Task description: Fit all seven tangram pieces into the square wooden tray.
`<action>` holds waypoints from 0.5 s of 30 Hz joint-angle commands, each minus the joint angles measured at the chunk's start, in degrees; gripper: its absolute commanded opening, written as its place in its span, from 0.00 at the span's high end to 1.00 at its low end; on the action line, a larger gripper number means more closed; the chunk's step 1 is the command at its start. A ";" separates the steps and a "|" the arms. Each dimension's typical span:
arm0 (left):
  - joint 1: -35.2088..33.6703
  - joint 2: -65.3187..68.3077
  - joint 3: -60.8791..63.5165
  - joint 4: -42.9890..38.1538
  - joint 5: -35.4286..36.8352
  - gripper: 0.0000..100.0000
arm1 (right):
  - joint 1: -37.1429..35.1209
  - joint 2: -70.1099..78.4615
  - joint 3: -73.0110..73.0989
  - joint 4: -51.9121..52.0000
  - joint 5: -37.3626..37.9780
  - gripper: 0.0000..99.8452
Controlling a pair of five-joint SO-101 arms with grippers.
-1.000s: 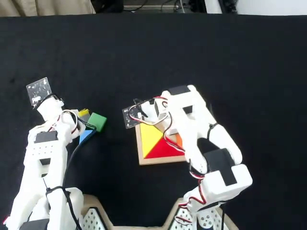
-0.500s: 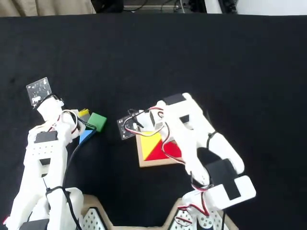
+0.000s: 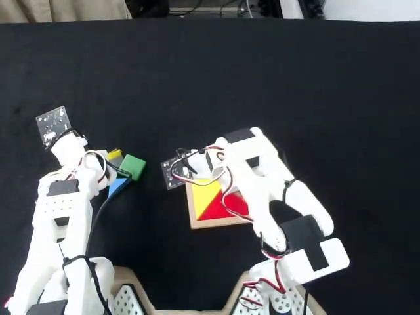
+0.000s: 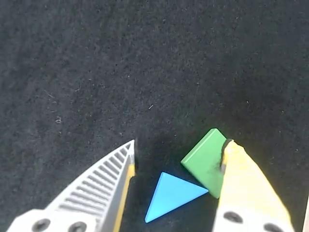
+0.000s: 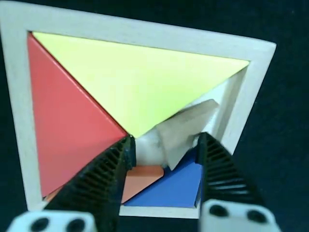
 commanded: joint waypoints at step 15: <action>0.22 -1.41 -0.75 -0.70 -0.18 0.71 | 1.58 0.13 -0.22 -6.15 -0.88 0.85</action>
